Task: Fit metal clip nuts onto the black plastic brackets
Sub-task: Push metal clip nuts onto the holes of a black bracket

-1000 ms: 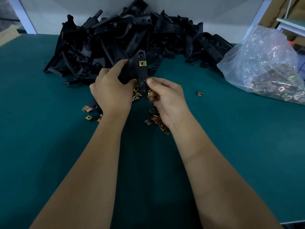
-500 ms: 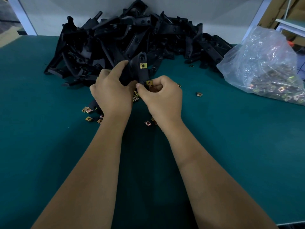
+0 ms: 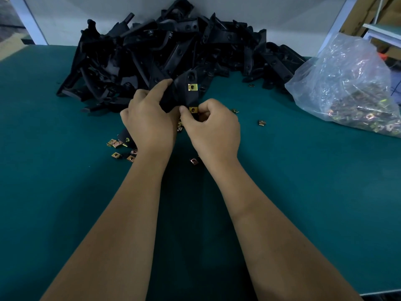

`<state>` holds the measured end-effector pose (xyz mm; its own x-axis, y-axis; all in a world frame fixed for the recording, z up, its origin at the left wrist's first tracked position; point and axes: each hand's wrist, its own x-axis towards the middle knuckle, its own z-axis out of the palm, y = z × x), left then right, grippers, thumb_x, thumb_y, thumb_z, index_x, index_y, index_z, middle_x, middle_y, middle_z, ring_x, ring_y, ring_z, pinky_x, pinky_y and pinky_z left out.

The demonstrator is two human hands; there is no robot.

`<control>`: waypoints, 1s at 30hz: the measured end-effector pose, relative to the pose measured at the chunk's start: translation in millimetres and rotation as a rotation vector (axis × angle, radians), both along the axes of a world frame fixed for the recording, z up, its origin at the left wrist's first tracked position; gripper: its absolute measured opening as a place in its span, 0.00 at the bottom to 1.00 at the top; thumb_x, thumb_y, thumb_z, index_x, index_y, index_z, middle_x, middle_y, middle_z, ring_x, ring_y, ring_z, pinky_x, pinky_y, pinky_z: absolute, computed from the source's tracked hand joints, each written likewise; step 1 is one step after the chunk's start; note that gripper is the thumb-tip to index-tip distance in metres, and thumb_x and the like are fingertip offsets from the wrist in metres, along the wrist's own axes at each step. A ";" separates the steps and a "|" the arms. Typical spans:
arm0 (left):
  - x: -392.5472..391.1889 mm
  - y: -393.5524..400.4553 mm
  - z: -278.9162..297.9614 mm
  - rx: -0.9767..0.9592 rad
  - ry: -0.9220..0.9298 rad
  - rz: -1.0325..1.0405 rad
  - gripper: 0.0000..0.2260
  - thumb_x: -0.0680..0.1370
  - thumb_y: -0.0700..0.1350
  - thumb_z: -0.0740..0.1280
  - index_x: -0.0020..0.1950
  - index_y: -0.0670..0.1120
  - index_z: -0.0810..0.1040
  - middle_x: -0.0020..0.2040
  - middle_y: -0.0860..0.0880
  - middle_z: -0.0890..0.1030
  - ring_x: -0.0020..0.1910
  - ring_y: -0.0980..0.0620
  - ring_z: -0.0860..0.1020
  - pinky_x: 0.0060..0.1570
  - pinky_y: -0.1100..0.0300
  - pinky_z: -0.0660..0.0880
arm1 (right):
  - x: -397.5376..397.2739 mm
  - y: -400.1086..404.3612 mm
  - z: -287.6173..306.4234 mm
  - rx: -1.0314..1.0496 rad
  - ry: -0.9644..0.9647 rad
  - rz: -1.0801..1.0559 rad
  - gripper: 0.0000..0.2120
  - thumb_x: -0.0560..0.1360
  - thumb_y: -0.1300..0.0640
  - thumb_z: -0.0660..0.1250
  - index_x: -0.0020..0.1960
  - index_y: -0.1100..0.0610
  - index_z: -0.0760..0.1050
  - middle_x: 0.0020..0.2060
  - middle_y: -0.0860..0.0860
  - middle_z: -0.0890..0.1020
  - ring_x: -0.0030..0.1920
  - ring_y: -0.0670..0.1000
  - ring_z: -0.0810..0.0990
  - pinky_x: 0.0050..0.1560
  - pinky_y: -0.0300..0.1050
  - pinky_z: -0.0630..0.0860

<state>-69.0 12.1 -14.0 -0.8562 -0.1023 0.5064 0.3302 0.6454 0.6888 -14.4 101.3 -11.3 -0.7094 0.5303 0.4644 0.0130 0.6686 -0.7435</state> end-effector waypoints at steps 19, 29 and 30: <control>8.8 12.7 2.8 0.193 0.025 -0.329 0.14 0.81 0.47 0.64 0.66 0.47 0.74 0.53 0.54 0.79 0.53 0.55 0.76 0.52 0.62 0.73 | 2.8 21.4 5.8 -0.174 0.281 -0.055 0.10 0.77 0.51 0.68 0.50 0.58 0.80 0.42 0.48 0.80 0.41 0.38 0.75 0.42 0.34 0.70; 1.2 12.6 8.5 1.016 -0.350 -0.341 0.07 0.80 0.41 0.67 0.52 0.45 0.69 0.49 0.48 0.79 0.48 0.54 0.81 0.50 0.58 0.81 | 2.1 19.4 4.4 -0.423 0.166 0.128 0.05 0.78 0.51 0.66 0.48 0.51 0.78 0.44 0.45 0.80 0.39 0.39 0.75 0.42 0.30 0.70; 0.0 10.7 8.7 1.114 -0.393 -0.364 0.07 0.80 0.40 0.67 0.53 0.44 0.68 0.50 0.46 0.80 0.51 0.49 0.82 0.51 0.54 0.82 | 2.0 18.3 3.8 -0.428 0.147 0.161 0.05 0.77 0.50 0.66 0.47 0.51 0.79 0.44 0.46 0.80 0.40 0.39 0.76 0.43 0.31 0.71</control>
